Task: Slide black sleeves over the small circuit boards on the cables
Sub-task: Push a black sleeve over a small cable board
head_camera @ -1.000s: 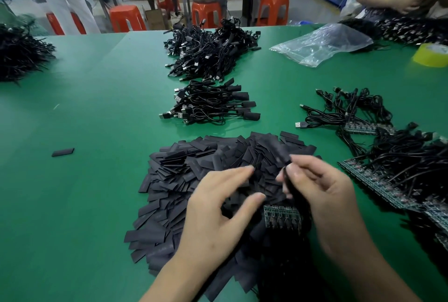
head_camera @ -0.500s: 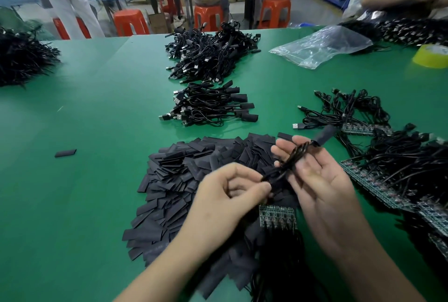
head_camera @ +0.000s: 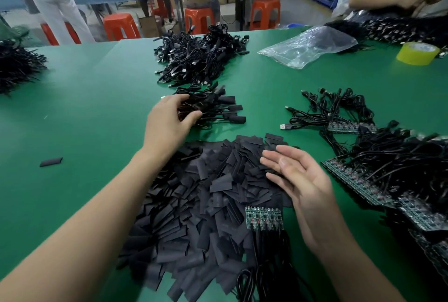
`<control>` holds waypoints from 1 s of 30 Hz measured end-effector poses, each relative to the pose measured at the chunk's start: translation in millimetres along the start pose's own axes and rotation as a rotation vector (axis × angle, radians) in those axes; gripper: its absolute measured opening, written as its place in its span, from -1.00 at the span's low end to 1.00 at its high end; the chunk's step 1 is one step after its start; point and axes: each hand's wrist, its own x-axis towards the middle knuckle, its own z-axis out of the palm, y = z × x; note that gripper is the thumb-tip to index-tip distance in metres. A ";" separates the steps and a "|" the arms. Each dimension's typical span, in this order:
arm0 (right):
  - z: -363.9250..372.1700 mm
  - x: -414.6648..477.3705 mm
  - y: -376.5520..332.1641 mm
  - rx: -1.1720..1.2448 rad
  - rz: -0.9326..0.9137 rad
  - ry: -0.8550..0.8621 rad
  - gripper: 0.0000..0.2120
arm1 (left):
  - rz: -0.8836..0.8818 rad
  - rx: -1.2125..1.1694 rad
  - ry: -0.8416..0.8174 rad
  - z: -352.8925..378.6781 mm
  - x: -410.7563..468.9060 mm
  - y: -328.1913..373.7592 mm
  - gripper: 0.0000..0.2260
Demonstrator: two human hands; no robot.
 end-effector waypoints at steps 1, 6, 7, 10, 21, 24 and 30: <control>-1.2 0.5 1.1 -0.016 -0.011 0.007 -0.79 | 0.057 0.038 -0.005 -0.4 -11.4 4.9 -0.59; -1.0 2.0 7.1 -0.115 -0.085 0.071 -0.77 | 0.294 0.050 -0.366 -4.6 -104.1 43.4 -0.50; -0.9 2.2 8.7 -0.135 -0.102 0.077 -0.79 | 0.324 0.122 -0.390 -3.8 -121.5 49.2 -0.44; 0.2 0.9 12.1 -0.193 -0.144 0.071 -0.84 | 0.334 0.308 -0.414 -1.0 -152.8 59.4 -0.39; -4.1 -4.0 1.3 -0.659 -0.157 -0.295 -0.78 | -0.199 -0.965 -0.505 -2.9 -159.6 41.7 -0.84; -5.0 -6.2 0.6 -0.624 -0.052 -0.442 -0.75 | -0.259 -1.043 -0.443 -7.3 -157.9 33.1 -0.79; -1.2 -7.4 0.9 -0.446 0.045 -0.482 -0.88 | -0.276 -1.046 -0.464 -13.1 -157.8 32.3 -0.84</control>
